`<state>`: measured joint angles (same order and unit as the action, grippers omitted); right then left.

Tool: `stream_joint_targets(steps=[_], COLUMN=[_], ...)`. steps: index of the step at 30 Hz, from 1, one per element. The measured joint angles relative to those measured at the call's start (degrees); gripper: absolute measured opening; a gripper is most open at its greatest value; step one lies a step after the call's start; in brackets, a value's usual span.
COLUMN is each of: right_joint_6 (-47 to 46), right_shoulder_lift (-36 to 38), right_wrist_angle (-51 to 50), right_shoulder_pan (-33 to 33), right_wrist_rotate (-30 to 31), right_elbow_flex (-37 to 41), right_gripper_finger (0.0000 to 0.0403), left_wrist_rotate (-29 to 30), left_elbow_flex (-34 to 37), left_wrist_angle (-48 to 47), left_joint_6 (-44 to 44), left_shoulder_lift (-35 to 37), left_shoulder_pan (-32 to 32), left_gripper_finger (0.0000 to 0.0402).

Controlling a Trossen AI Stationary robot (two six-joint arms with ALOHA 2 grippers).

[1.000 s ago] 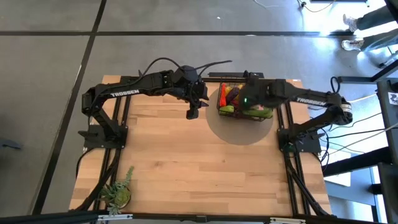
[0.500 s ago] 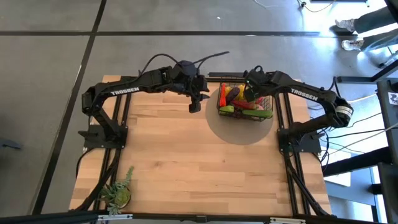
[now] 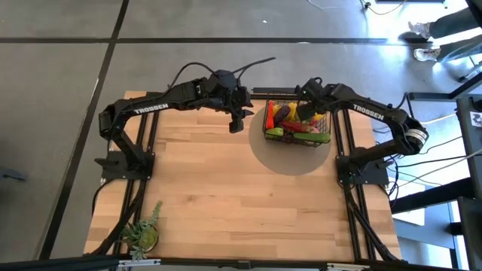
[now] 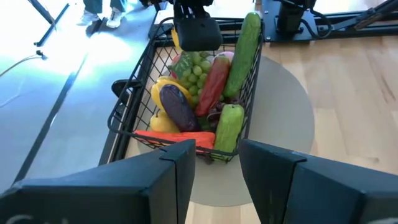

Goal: Build produce basket
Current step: Put the yellow lemon into the black wire basket, then return to Home Position

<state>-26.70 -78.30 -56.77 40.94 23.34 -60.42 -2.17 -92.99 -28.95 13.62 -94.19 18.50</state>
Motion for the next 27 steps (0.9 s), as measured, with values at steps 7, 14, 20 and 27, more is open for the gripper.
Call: stream_joint_targets(steps=[7, 14, 20, 27], right_joint_6=[0.25, 4.36, 12.20, 12.67], right_shoulder_lift=[0.00, 0.05, 0.08, 0.19], right_wrist_angle=[0.35, -1.61, 0.47, 0.39], right_shoulder_pan=[0.91, 0.91, -0.12, -4.45], right_wrist_rotate=[-1.00, -5.33, -16.44, -19.00], right_elbow_flex=[0.00, -1.55, -2.29, -2.29], right_gripper_finger=[0.0235, 0.0229, 0.0225, 0.0158], left_wrist_rotate=[0.09, 0.28, -0.15, -0.71], left_elbow_flex=[0.00, 0.00, -0.20, -0.07], left_wrist_angle=[-0.02, -1.37, -3.86, -13.05], left_joint_6=[0.03, -0.25, -4.06, -4.56], left_shoulder_lift=[0.00, 0.09, 2.96, 5.71], left_shoulder_pan=[0.00, 0.17, 0.68, 0.54], left_gripper_finger=[0.0115, 0.0115, 0.0115, 0.0115])
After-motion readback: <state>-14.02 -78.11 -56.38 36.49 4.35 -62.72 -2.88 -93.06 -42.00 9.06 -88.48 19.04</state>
